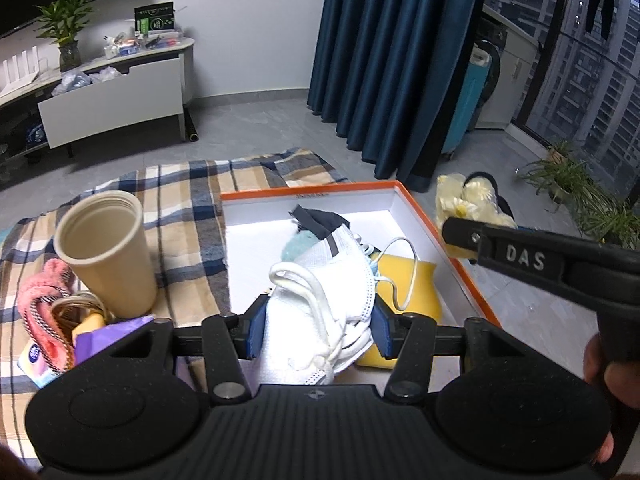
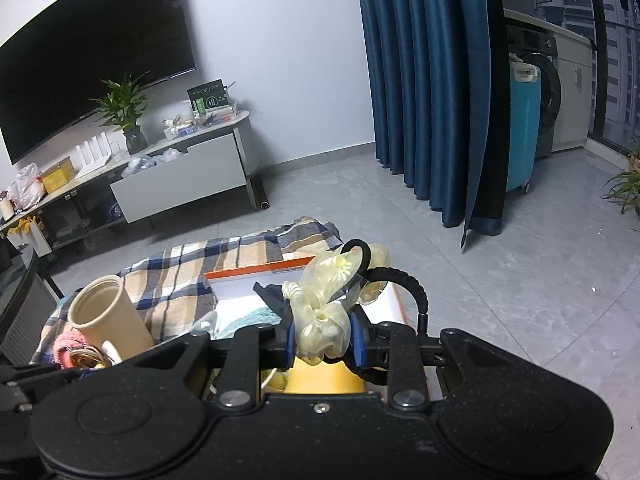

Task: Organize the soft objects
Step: 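Open the left gripper over the box while the right gripper drops the gloves inside, then move both grippers back toward the pink slipper and purple bag on the blanket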

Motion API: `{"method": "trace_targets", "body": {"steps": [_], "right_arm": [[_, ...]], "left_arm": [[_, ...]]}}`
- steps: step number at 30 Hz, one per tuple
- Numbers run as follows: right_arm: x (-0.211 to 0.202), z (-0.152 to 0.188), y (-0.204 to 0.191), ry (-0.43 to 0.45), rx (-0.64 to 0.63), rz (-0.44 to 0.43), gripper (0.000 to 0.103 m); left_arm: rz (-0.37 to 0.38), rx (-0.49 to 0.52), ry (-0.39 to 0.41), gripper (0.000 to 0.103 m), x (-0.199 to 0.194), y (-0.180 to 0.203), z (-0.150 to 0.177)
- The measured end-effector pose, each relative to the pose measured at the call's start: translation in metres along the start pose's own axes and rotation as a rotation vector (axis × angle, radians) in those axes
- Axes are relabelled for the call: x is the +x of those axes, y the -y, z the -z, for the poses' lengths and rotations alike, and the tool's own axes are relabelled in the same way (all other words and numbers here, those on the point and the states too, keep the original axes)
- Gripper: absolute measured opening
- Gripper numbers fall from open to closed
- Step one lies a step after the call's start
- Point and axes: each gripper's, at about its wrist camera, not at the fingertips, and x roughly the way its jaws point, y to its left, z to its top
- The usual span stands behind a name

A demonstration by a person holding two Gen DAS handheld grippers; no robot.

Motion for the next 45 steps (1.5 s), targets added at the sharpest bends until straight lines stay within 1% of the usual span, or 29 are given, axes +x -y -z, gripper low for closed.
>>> {"method": "trace_targets", "body": {"steps": [14, 15, 17, 18, 19, 21, 22, 23, 24, 25, 26, 28, 32, 34, 40, 42, 45], "right_arm": [[0.025, -0.008, 0.010, -0.040, -0.020, 0.011, 0.035], [0.027, -0.009, 0.010, -0.042, -0.022, 0.011, 0.037], [0.031, -0.011, 0.011, -0.039, -0.024, 0.010, 0.045], [0.031, -0.012, 0.011, -0.038, -0.025, 0.013, 0.052], [0.032, -0.013, 0.011, -0.038, -0.026, 0.011, 0.055], [0.030, -0.014, 0.011, -0.036, -0.028, 0.013, 0.057], [0.029, -0.015, 0.011, -0.035, -0.028, 0.013, 0.057], [0.027, -0.014, 0.011, -0.032, -0.025, 0.013, 0.057], [0.025, -0.014, 0.011, -0.029, -0.024, 0.009, 0.057], [0.023, -0.014, 0.011, -0.028, -0.026, 0.005, 0.059], [0.021, -0.013, 0.011, -0.030, -0.028, 0.010, 0.060], [0.019, -0.013, 0.010, -0.033, -0.029, 0.013, 0.066], [0.019, -0.018, 0.010, -0.048, -0.033, 0.000, 0.072], [0.019, -0.021, 0.010, -0.050, -0.037, 0.009, 0.079], [0.003, -0.022, 0.006, -0.023, -0.032, 0.007, 0.079], [-0.003, -0.022, 0.004, -0.013, -0.033, -0.002, 0.079], [-0.015, -0.022, -0.002, 0.007, -0.039, -0.017, 0.079]], "left_arm": [[0.053, 0.044, -0.052, 0.053, 0.007, 0.019, 0.016], [0.056, 0.044, -0.056, 0.053, 0.009, 0.020, 0.017], [0.070, 0.048, -0.074, 0.054, 0.012, 0.022, 0.019], [0.079, 0.047, -0.083, 0.056, 0.013, 0.022, 0.019], [0.087, 0.044, -0.088, 0.056, 0.013, 0.022, 0.020], [0.094, 0.046, -0.085, 0.061, 0.012, 0.023, 0.021], [0.091, 0.047, -0.078, 0.061, 0.011, 0.023, 0.021], [0.090, 0.046, -0.074, 0.063, 0.009, 0.022, 0.020], [0.091, 0.043, -0.071, 0.068, 0.008, 0.021, 0.019], [0.091, 0.040, -0.067, 0.070, 0.007, 0.020, 0.018], [0.090, 0.037, -0.059, 0.071, 0.005, 0.020, 0.018], [0.089, 0.039, -0.047, 0.071, 0.001, 0.020, 0.017], [0.067, 0.034, -0.031, 0.074, -0.005, 0.018, 0.015], [0.061, 0.032, -0.026, 0.074, -0.008, 0.016, 0.015], [0.050, 0.014, 0.003, 0.076, -0.020, 0.009, 0.014], [0.047, 0.008, 0.011, 0.079, -0.023, 0.007, 0.013], [0.044, -0.003, 0.022, 0.081, -0.028, 0.003, 0.011]]}}
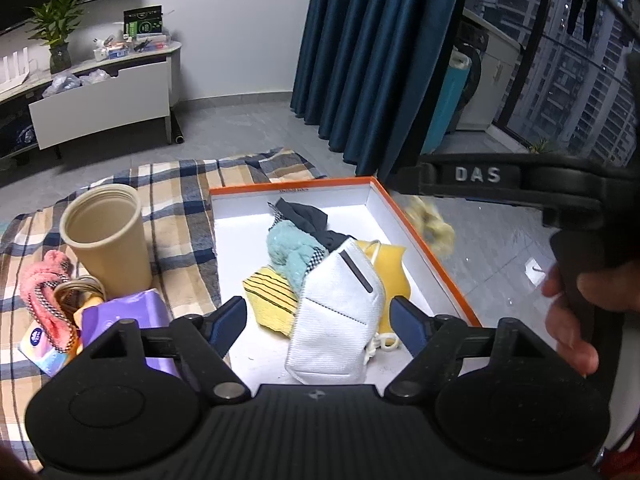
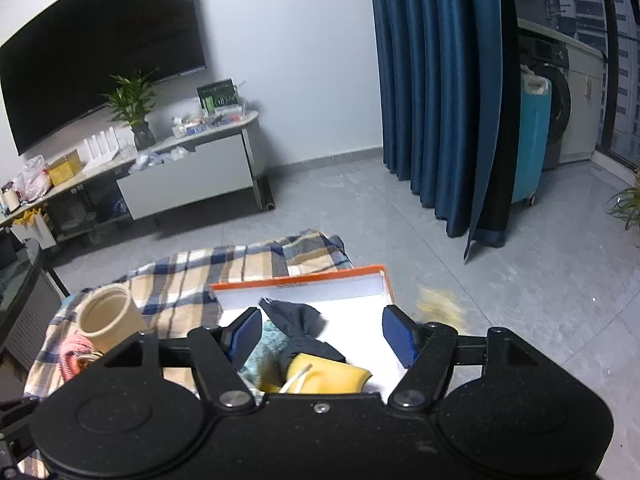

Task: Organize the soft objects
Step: 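Move both grippers back toward the pink slipper and purple bag on the blanket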

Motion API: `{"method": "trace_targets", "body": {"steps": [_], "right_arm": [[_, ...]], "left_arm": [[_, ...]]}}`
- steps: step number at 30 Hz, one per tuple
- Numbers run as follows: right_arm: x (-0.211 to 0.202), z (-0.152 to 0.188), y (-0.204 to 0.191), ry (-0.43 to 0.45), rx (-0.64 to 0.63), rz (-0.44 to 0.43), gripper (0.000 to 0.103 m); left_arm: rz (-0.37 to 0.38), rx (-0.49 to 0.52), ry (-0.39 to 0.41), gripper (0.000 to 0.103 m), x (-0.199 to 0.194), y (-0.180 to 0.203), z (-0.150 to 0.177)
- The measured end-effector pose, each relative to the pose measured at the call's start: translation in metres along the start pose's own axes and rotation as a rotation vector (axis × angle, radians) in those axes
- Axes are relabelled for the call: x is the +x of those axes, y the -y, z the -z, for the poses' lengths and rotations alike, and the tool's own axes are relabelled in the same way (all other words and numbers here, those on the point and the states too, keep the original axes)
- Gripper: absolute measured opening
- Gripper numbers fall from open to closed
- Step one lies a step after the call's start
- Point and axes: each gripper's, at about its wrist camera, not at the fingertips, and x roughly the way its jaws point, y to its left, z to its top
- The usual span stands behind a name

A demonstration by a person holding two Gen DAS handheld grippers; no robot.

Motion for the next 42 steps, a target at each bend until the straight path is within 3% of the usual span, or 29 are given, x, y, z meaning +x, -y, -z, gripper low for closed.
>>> {"method": "trace_targets", "body": {"steps": [10, 21, 33, 42], "right_arm": [[-0.029, 0.003, -0.032, 0.086, -0.014, -0.070, 0.079], [-0.026, 0.021, -0.087, 0.059, -0.061, -0.154, 0.079], [-0.020, 0.039, -0.146, 0.030, -0.129, -0.253, 0.079], [-0.019, 0.050, -0.171, 0.016, -0.181, -0.321, 0.079]], "left_arm": [[-0.089, -0.071, 0.063, 0.085, -0.027, -0.029, -0.003], [-0.188, -0.160, 0.101, 0.086, -0.055, -0.077, 0.005], [-0.307, -0.236, 0.091, 0.086, -0.075, -0.127, 0.018], [-0.349, -0.274, 0.079, 0.086, -0.084, -0.154, 0.031]]}}
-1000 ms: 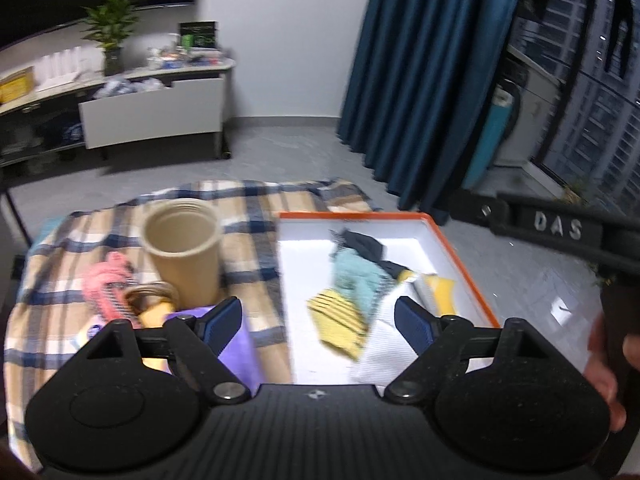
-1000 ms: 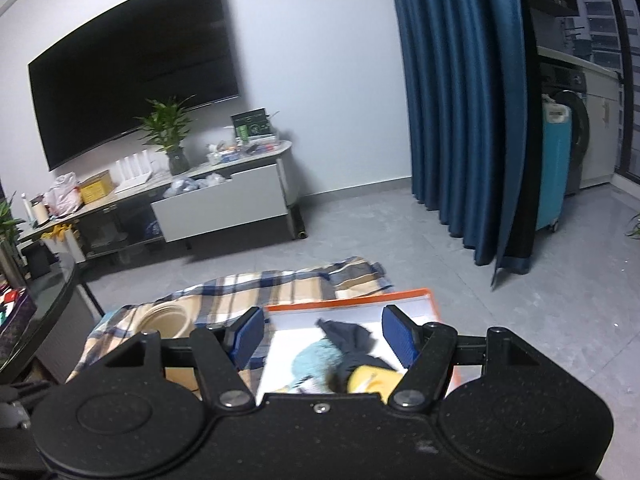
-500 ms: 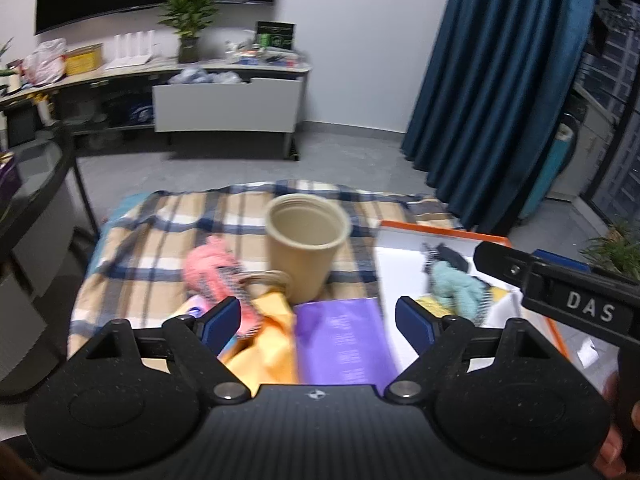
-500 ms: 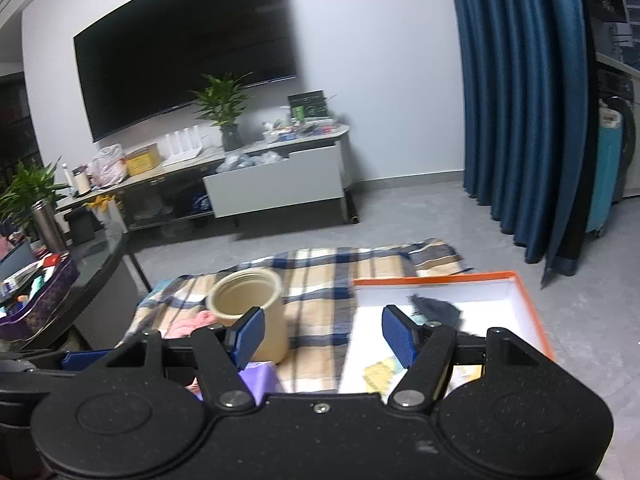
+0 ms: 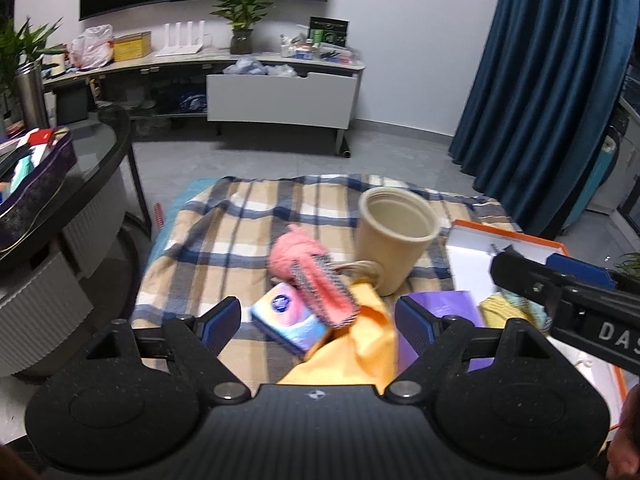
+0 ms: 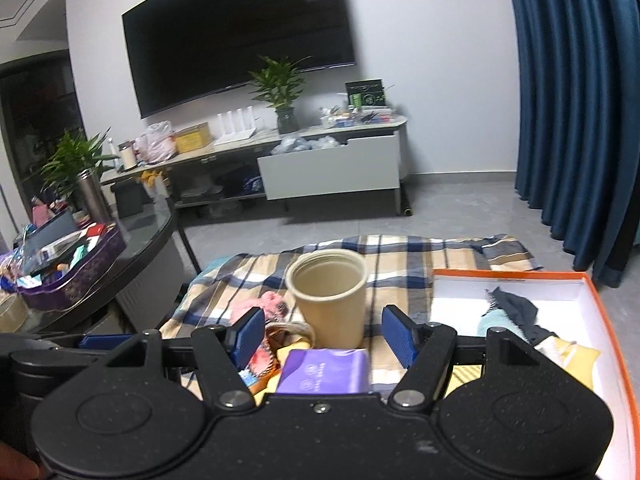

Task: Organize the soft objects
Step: 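Move both grippers back toward the pink slipper and purple bag on the blanket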

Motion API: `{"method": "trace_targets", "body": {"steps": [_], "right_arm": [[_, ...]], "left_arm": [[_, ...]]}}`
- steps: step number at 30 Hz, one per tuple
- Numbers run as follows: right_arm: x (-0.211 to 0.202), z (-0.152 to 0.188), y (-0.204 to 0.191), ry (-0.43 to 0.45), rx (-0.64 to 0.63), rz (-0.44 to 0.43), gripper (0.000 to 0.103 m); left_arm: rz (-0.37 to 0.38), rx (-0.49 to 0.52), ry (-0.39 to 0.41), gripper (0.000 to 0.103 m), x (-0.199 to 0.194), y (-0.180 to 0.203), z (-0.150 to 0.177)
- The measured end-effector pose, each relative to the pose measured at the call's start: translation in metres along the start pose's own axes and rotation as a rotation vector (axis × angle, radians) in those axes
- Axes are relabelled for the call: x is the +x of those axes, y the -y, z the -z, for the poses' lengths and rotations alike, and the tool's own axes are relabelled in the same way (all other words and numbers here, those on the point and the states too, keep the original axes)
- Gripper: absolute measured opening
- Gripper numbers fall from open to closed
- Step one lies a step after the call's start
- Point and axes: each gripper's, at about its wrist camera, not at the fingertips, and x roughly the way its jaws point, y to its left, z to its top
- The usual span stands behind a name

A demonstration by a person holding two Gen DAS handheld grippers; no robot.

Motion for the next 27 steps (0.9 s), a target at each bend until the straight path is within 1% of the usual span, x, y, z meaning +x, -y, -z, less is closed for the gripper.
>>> {"method": "trace_targets", "body": {"steps": [4, 7, 13, 16, 20, 25, 27], "right_arm": [[0.005, 0.004, -0.008, -0.019, -0.013, -0.022, 0.079], [0.008, 0.006, -0.012, -0.027, -0.026, -0.033, 0.078], [0.015, 0.009, -0.018, -0.049, -0.038, -0.036, 0.078], [0.019, 0.010, -0.025, -0.058, -0.062, -0.043, 0.078], [0.023, 0.009, -0.029, -0.064, -0.063, -0.046, 0.078], [0.024, 0.007, -0.024, -0.063, -0.053, -0.023, 0.078], [0.024, 0.006, -0.022, -0.063, -0.048, -0.017, 0.078]], "left_arm": [[-0.043, -0.021, -0.017, 0.086, 0.004, -0.020, 0.004], [-0.055, -0.034, -0.036, 0.086, 0.007, -0.034, 0.009], [-0.062, -0.043, -0.080, 0.086, 0.019, -0.050, 0.021], [-0.053, -0.041, -0.086, 0.086, 0.028, -0.052, 0.022], [-0.038, -0.001, -0.083, 0.086, 0.043, -0.050, 0.023], [0.002, 0.076, -0.087, 0.087, 0.068, -0.043, 0.022], [0.019, 0.122, -0.094, 0.087, 0.079, -0.036, 0.022]]}}
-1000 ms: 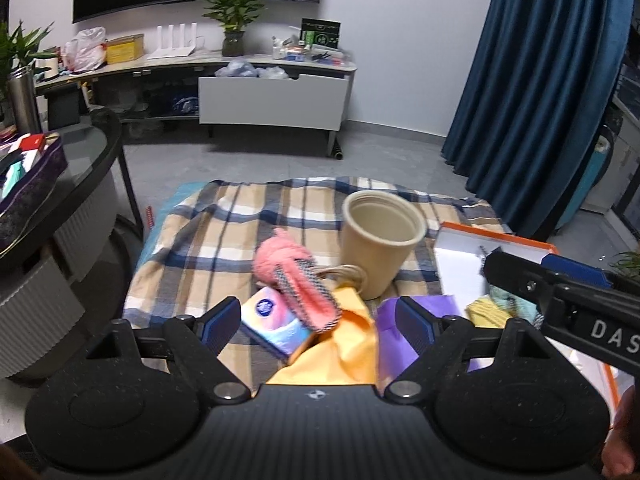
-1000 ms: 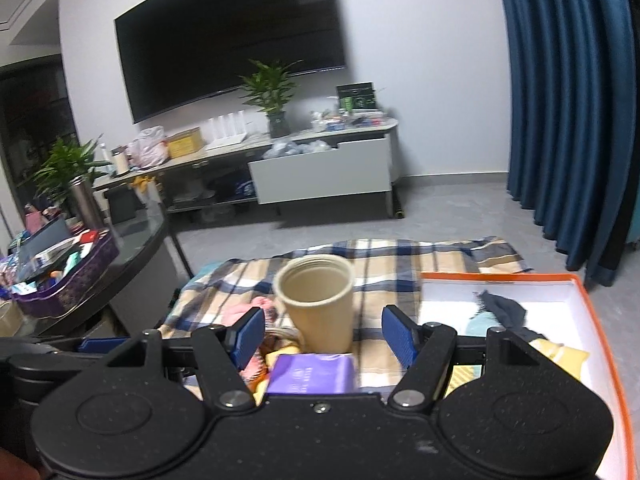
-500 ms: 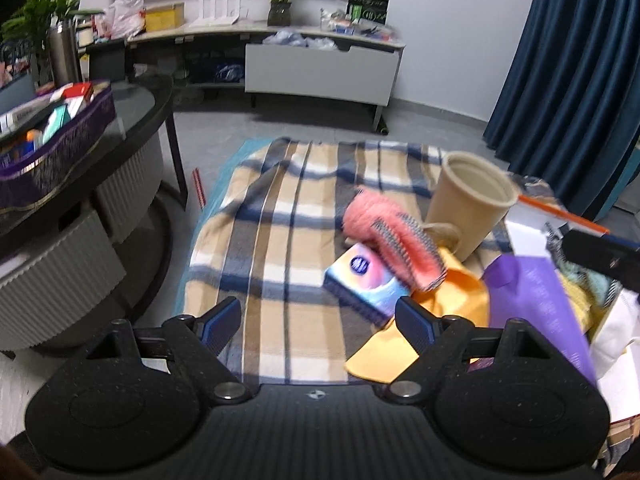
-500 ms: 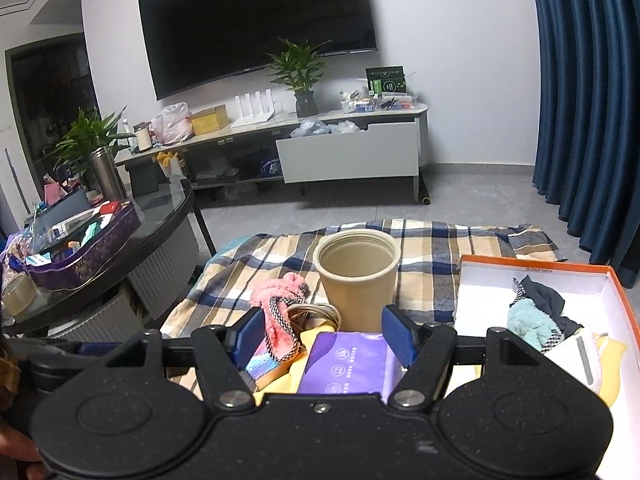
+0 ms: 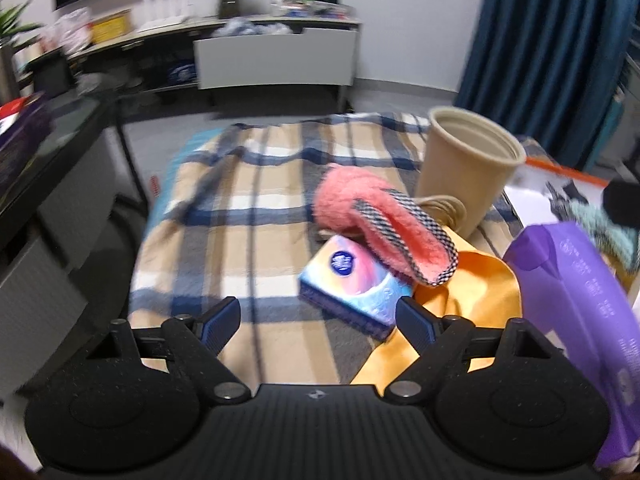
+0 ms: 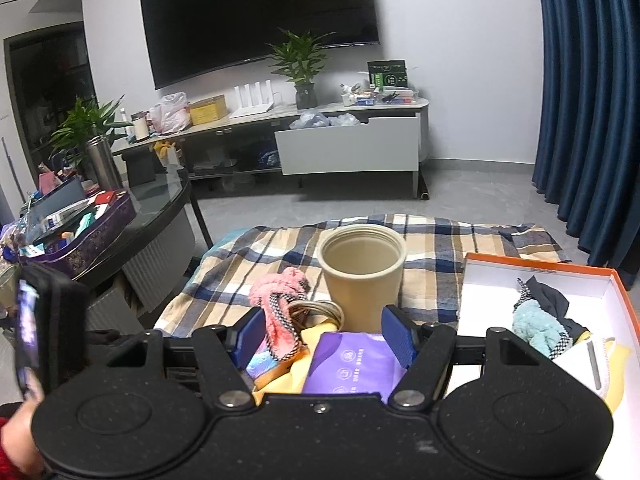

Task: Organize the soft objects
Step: 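Move both grippers back toward the pink slipper and purple bag on the blanket, then grasp the Vinda tissue pack with the left gripper while the right gripper grasps the pink slipper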

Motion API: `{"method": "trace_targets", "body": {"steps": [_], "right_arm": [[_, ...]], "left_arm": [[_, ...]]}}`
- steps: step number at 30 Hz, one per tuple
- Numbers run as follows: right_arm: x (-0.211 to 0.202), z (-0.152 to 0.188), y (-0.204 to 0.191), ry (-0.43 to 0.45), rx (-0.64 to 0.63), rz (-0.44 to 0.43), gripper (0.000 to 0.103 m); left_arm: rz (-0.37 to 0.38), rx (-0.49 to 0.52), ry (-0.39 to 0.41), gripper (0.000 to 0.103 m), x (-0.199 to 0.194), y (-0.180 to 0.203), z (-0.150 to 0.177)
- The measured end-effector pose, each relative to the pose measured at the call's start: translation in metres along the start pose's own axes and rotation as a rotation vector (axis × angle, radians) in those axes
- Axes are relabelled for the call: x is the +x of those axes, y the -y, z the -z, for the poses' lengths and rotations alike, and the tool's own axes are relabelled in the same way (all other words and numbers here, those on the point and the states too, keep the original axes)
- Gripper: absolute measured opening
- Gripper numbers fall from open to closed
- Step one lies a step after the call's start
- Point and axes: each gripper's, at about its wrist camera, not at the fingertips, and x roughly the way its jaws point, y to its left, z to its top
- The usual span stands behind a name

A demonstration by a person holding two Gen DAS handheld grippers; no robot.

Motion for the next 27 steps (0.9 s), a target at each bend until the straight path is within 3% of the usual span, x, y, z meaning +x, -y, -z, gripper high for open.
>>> {"method": "trace_targets", "body": {"steps": [6, 10, 12, 14, 20, 27], "right_arm": [[0.002, -0.004, 0.007, -0.001, 0.023, 0.007, 0.078], [0.009, -0.005, 0.005, -0.012, 0.028, 0.001, 0.078], [0.013, -0.006, 0.001, -0.021, 0.023, 0.000, 0.078], [0.016, -0.006, -0.004, -0.031, 0.011, -0.003, 0.078], [0.040, -0.009, -0.026, -0.090, -0.018, -0.026, 0.078], [0.089, -0.016, -0.073, -0.174, -0.123, -0.008, 0.079]], "left_arm": [[0.038, 0.136, -0.027, 0.091, 0.031, 0.011, -0.001], [0.073, 0.124, -0.014, 0.089, 0.045, 0.003, -0.007], [0.119, 0.086, -0.016, 0.076, 0.051, -0.006, -0.010], [0.143, 0.050, -0.019, 0.076, 0.050, -0.013, -0.011], [0.061, 0.038, -0.003, 0.075, 0.022, -0.029, -0.004], [-0.027, -0.064, 0.049, 0.075, -0.011, -0.065, -0.005]]}}
